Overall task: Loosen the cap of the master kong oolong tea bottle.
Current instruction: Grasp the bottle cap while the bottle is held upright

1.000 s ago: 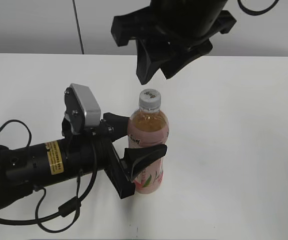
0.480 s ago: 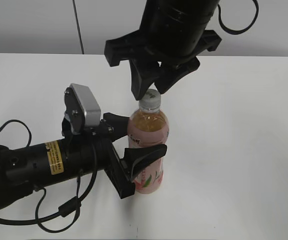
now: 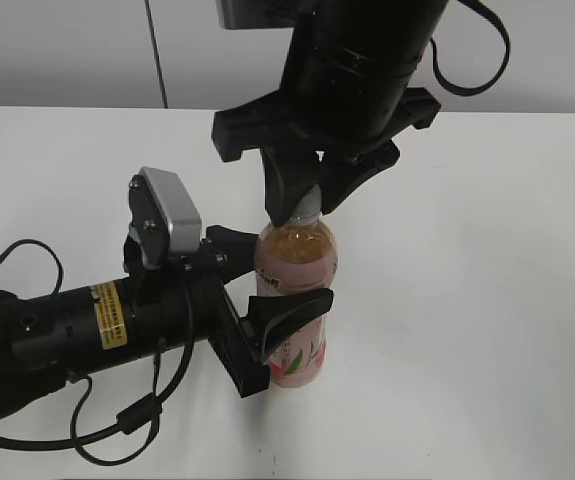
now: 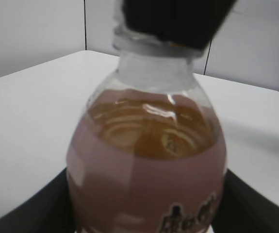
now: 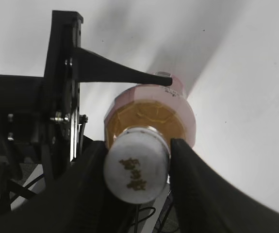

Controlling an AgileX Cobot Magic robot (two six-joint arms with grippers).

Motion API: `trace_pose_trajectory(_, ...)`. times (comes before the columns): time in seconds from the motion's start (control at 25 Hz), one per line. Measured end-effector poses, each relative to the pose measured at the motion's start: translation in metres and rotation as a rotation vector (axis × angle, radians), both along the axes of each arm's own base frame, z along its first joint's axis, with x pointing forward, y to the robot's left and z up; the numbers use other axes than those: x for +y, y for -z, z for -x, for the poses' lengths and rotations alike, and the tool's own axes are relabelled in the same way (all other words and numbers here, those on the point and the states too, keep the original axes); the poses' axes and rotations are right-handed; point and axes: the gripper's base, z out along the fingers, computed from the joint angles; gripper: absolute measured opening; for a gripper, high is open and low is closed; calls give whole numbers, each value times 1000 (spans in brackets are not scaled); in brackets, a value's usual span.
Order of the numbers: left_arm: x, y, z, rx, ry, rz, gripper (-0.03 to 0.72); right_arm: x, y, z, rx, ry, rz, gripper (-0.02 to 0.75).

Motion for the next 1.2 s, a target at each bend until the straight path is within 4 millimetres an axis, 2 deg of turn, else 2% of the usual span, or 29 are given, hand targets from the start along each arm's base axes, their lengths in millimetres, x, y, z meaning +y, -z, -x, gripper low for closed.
trace_pose_trajectory(0.28,0,0,0,0,-1,0,447,0,1,0,-3,-26,5,299)
trace_pose_trajectory(0.48,0,0,0,0,-2,0,446,0,1,0,-41,-158,16,293)
trace_pose_trajectory(0.76,0,0,0,0,-1,0,446,0,1,0,-166,-587,54,281)
trace_pose_trajectory(1.0,0,0,1,-2,7,-2,446,-1,1,0,-316,-1104,98,281)
trace_pose_trajectory(1.12,0,0,1,-5,9,-3,446,-1,1,0,-361,-1263,111,281)
trace_pose_trajectory(1.2,0,0,1,-5,9,-4,446,-1,1,0,-372,-1303,114,281)
